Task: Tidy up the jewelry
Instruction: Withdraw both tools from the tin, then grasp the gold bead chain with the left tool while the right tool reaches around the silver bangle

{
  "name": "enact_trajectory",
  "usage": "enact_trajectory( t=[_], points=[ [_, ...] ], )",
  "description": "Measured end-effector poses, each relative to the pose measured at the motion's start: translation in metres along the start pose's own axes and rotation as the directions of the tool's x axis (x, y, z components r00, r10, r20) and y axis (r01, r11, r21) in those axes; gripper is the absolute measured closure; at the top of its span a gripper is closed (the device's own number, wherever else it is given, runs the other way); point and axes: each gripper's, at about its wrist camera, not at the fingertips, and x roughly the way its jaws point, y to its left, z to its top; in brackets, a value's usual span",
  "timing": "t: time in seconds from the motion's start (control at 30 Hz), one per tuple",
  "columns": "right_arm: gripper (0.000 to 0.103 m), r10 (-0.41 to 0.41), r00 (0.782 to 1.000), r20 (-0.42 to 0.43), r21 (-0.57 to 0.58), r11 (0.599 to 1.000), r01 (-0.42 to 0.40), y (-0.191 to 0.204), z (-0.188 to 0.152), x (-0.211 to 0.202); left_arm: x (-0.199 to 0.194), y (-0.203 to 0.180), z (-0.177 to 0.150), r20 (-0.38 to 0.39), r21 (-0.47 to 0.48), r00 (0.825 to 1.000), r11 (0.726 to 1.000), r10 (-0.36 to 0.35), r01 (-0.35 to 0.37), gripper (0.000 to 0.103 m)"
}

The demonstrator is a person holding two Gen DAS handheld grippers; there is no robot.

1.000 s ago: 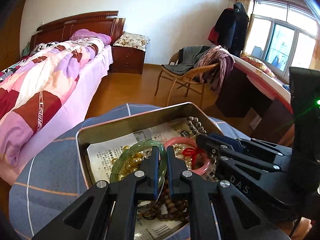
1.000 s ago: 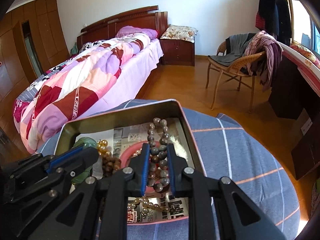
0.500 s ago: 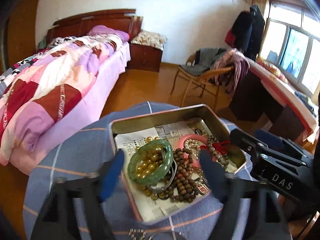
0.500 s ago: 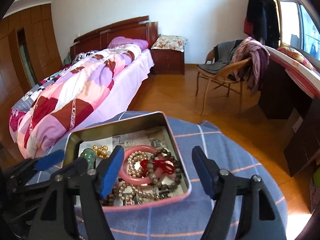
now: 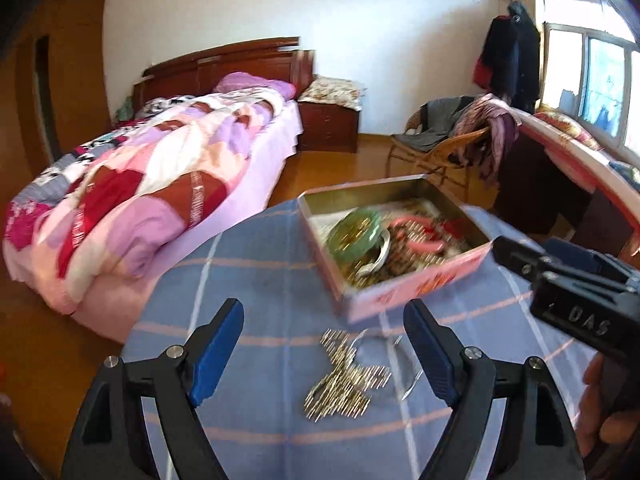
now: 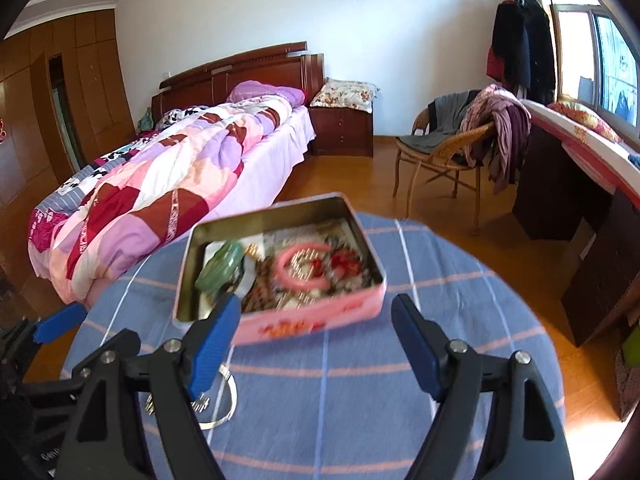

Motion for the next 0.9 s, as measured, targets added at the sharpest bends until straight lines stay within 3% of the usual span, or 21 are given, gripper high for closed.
enact_trajectory(
  t=[0.33,0.6,0.77,0.9],
  points=[
    [0.022,0.013,1.0,-0.021,0.018,1.0,-0.013,0.009,-0.036,-0.025,-0.02,0.021,-0.042,-0.039,-0.06,0.998,0.997,0.048,-0.05,0.021],
    [0.022,-0.002,0.999,-0.032,0.021,1.0,0.003,0.004,-0.062,-0.034,-0.032,0.028,-0.066,-0.047,-0.038,0.994,0.995,0.096,-0.097,0.021],
    [0.027,0.033,0.996,-0.083,0.04,0.999,-0.03,0.005,-0.074,-0.025,-0.031,0.031,-0.075,-0.056,-0.031,0.994,0.995,0.092,-0.094,0.021],
    [0.027,0.127,0.983,-0.132,0.02,0.992,-0.126,0.02,-0.076,-0.012,-0.029,0.036,-0.078,-0.068,-0.024,0.993,0.995,0.096,-0.098,0.021]
  ],
)
